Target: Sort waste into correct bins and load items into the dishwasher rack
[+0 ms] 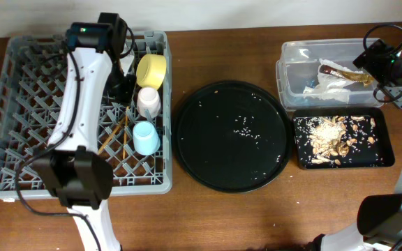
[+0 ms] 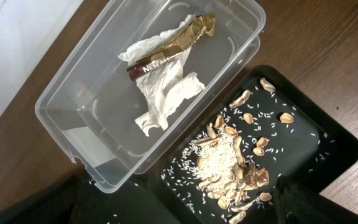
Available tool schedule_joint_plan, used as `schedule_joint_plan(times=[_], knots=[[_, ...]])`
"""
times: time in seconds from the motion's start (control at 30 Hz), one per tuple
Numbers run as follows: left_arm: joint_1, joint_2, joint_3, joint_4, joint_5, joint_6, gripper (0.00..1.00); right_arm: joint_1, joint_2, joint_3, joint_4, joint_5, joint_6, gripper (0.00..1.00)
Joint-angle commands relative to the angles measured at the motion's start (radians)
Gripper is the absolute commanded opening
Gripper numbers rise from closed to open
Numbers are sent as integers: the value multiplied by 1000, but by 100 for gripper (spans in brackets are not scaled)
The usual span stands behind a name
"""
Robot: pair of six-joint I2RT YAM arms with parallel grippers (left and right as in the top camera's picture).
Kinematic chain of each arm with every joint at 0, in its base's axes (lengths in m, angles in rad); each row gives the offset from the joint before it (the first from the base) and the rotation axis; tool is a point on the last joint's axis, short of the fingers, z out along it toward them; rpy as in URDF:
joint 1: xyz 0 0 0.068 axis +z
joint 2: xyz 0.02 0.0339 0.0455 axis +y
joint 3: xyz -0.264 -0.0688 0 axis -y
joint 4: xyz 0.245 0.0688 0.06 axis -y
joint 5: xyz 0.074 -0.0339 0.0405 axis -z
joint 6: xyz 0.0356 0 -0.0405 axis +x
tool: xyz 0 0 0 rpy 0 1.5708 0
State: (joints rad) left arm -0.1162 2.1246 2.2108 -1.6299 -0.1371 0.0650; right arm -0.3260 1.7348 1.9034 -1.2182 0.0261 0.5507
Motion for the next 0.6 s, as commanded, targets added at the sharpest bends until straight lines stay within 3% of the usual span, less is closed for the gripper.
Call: schedule_joint_plan(times=[0.0,0.1,0.13,0.17,0.57], knots=[[6,-119,27,8,77,-31,49,-2,5,3,2,5,4,98],[6,-130,27,71,92,-32,57,-2,5,3,2,5,4,98],[6,-130,27,82,116,-32,93,-2,5,3,2,5,4,98],[6,-130,27,93,156,-32,99,-2,5,3,2,5,4,98],[6,-130,27,127,197,-31,99,-2,5,3,2,5,4,98]])
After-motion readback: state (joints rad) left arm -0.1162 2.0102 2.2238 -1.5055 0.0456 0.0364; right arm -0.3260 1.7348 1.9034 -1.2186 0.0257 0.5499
